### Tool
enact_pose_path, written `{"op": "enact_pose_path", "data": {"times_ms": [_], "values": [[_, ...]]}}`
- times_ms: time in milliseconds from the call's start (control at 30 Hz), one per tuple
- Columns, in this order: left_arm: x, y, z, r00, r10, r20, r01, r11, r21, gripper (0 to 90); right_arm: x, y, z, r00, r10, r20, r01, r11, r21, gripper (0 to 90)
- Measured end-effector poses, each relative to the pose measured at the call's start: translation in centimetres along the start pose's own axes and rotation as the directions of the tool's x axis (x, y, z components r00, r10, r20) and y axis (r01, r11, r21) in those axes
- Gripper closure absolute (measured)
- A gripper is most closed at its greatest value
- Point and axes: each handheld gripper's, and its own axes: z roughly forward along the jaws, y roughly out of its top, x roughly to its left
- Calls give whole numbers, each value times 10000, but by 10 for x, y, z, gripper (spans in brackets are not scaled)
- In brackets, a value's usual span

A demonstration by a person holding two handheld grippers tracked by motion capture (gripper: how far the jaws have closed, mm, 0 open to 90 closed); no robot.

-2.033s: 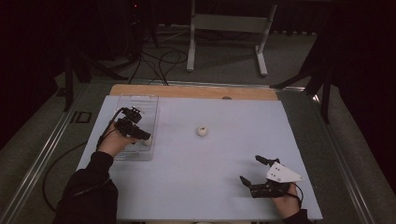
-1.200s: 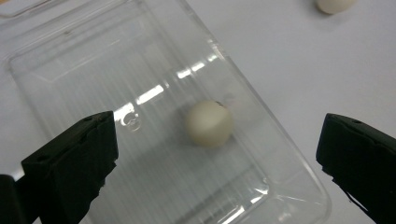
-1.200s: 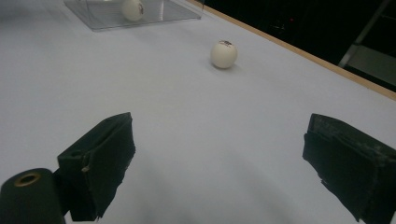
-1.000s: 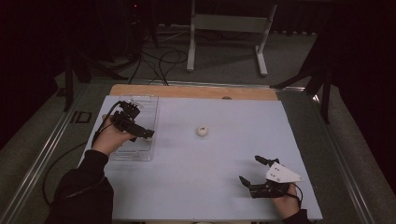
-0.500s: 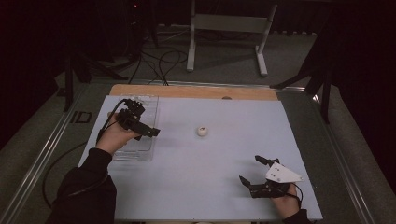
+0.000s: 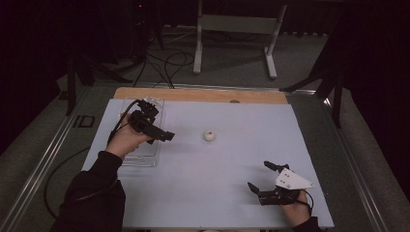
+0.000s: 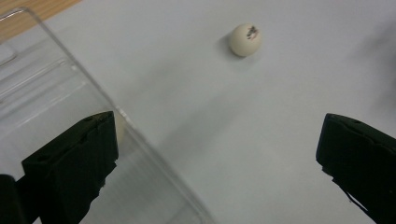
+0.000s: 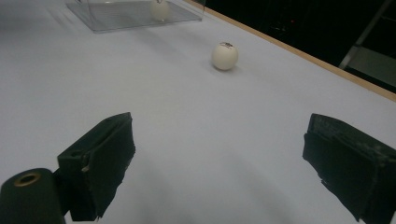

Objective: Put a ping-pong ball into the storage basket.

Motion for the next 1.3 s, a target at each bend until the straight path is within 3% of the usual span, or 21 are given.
{"op": "enact_pose_path", "data": {"times_ms": [167,400,533,933,1300], "values": [[-5,6,1,10000,74,56,-74,9999,-136,3,0,0,0,10000,-45,47,45,10000,-24,89],[-13,12,2,9987,217,462,-198,9990,-412,3,0,0,0,10000,-29,8,29,10000,0,89],[-18,16,6,9986,285,445,-267,9988,-407,3,0,0,0,10000,-12,-1,12,10000,-8,89],[-34,30,20,9929,712,948,-661,9962,-568,4,0,0,0,10000,-39,-17,39,10000,-1,90],[-49,43,32,9881,728,1353,-595,9932,-1001,4,0,0,0,10000,-39,-22,40,10000,6,90]]}}
